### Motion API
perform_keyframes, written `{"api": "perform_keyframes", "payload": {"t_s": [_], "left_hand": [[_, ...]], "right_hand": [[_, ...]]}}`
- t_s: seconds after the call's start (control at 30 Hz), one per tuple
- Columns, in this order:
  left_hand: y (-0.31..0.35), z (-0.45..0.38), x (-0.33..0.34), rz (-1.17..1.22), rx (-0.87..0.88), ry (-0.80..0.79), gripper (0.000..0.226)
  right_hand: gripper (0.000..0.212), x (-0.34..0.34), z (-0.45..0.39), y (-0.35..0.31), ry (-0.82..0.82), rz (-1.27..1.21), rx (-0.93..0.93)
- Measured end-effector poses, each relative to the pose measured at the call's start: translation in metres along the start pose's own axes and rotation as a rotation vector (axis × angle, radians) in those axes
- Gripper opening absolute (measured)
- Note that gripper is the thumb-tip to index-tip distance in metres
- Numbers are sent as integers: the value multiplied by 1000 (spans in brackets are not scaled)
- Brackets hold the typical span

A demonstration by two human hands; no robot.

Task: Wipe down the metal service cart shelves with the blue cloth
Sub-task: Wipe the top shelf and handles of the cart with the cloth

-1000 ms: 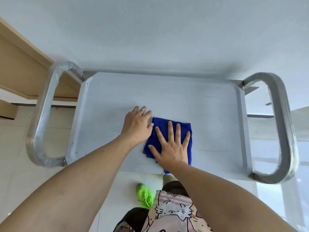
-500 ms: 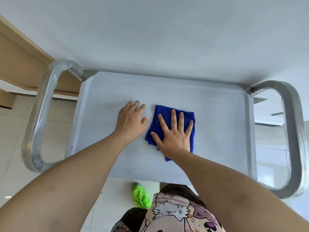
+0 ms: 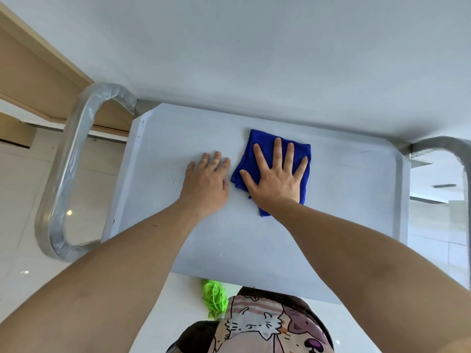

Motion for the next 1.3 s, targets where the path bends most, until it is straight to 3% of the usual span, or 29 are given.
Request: {"api": "perform_keyframes", "payload": {"t_s": [0.4, 0.73, 1.1, 1.3], "left_hand": [[-4, -3, -3, 21, -14, -83, 60], [-7, -1, -4, -2, 35, -134, 63], [-3, -12, -20, -32, 66, -272, 66], [-33, 24, -24, 11, 98, -69, 61]], "right_hand": [[77, -2, -21, -9, 7, 15, 32], [73, 2, 102, -24, -27, 7, 240], [73, 1, 194, -59, -112, -21, 303], [74, -2, 225, -85, -149, -7, 311]]}}
Point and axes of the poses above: each hand's wrist, its own z-axis away from the middle knuckle, its own x-axis out of the palm, y = z × x, the point moved 1 cm from there along -z, towards the middle knuckle, and after that the axes turned 13 degrees about y, right-handed, at the moved point
